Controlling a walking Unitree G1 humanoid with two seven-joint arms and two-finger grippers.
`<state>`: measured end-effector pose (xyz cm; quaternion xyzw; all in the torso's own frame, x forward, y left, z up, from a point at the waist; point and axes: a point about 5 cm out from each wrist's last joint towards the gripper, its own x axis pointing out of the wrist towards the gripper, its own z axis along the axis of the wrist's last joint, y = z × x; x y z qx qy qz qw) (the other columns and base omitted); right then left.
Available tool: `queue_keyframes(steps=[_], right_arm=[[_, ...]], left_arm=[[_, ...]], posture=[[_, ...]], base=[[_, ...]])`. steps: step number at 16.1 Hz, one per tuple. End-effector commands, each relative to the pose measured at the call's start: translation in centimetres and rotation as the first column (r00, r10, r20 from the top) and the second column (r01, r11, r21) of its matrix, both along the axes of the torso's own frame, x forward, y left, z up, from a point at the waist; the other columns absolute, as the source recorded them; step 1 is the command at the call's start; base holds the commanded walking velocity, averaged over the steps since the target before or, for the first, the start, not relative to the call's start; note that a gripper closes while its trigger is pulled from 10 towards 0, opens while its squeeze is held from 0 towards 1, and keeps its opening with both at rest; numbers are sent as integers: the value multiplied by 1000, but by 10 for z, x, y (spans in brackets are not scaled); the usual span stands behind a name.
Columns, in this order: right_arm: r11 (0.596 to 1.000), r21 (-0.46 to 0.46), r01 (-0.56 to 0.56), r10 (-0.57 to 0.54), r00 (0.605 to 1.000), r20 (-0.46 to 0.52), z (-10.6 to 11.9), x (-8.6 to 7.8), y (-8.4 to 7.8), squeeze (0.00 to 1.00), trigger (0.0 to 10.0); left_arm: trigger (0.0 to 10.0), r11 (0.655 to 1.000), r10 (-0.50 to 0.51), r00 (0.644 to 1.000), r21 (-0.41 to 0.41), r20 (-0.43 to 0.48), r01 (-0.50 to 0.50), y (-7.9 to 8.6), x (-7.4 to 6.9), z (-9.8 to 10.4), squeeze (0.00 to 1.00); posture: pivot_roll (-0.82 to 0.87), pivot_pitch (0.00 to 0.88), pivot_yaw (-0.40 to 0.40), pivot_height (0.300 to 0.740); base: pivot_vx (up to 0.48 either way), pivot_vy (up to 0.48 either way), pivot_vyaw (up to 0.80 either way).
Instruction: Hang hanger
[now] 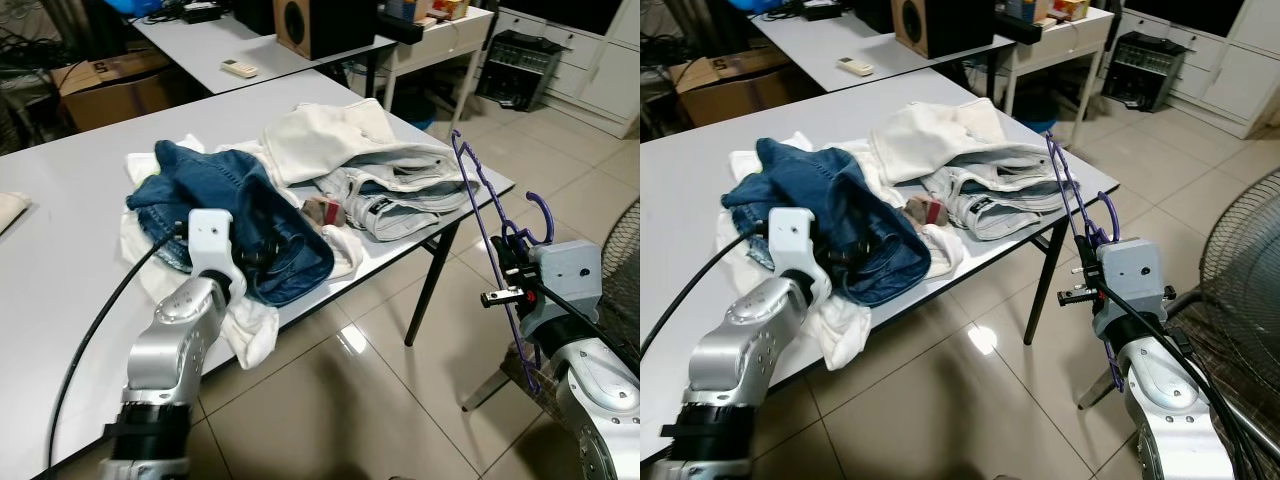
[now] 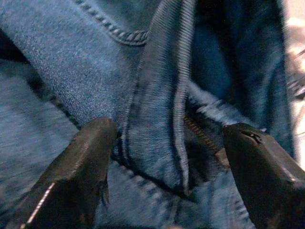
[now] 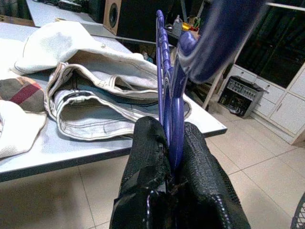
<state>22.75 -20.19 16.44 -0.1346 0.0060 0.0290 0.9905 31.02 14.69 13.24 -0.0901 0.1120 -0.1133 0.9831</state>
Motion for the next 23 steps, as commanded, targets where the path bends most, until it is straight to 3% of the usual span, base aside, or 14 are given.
queue_keyframes(steps=[1,3,5,6,8,9,10,11,14,16,19,22,23], right_arm=[[1000,-8,2,-1,1000,12,2,0,0,0,10000],[1000,-7,1,0,1000,13,2,0,1,0,10000],[1000,-7,5,-5,1000,14,2,0,0,0,10000],[1000,-7,5,-5,1000,13,1,-1,0,0,10000],[1000,-8,5,-4,1000,12,1,-1,0,0,10000],[1000,-8,6,-6,1000,11,1,-2,0,0,10000],[1000,-8,8,-8,1000,11,1,-2,0,0,10000],[1000,-7,10,-10,1000,10,1,-3,-1,0,10000],[1000,-5,3,-3,1000,6,-1,-2,1,0,10000],[1000,-3,-1,1,1000,6,-1,-1,2,0,10000],[1000,-4,1,-1,1000,8,0,-1,2,0,10000],[1000,-5,5,-5,1000,11,1,-1,1,0,10000],[1000,-5,7,-7,1000,12,1,-1,1,0,10000]], left_arm=[[0,999,-22,1000,-35,2,22,-4,1,3,0],[0,981,-32,999,-192,18,35,-11,4,11,0],[0,942,-23,999,-335,45,37,-12,4,20,0],[1490,948,-22,999,-318,27,30,-11,3,18,0],[3451,992,-66,997,-112,-31,62,-11,-2,4,0],[6980,997,-78,996,-12,-40,77,-9,-6,-2,0],[8588,996,-74,997,53,-19,75,-4,-9,0,0],[10000,994,-87,996,67,-9,88,-3,-11,3,0],[10000,987,-148,988,64,-39,150,-10,-16,1,0],[10000,985,-171,985,-23,-12,170,-27,-16,1,0],[10000,983,-185,982,-9,-36,185,-39,-11,-6,0],[10000,993,-109,991,42,-76,112,-39,-3,-15,0],[7686,996,-69,994,45,-81,73,-38,1,-17,0]], posture=[[-235,19,37,740],[-235,9,43,740],[-235,7,44,740],[-235,6,45,740],[-235,6,47,740],[-236,6,48,740],[-236,7,49,740],[-236,7,49,740],[-227,10,42,740],[-225,15,40,740],[-233,18,43,740],[-236,18,45,740],[-236,18,45,740]], base=[[0,0,0],[0,0,0],[0,0,0],[0,0,0],[0,0,0],[0,0,0],[0,0,0],[0,0,0],[0,0,0],[0,0,0],[0,0,0],[0,0,0],[0,0,0]])
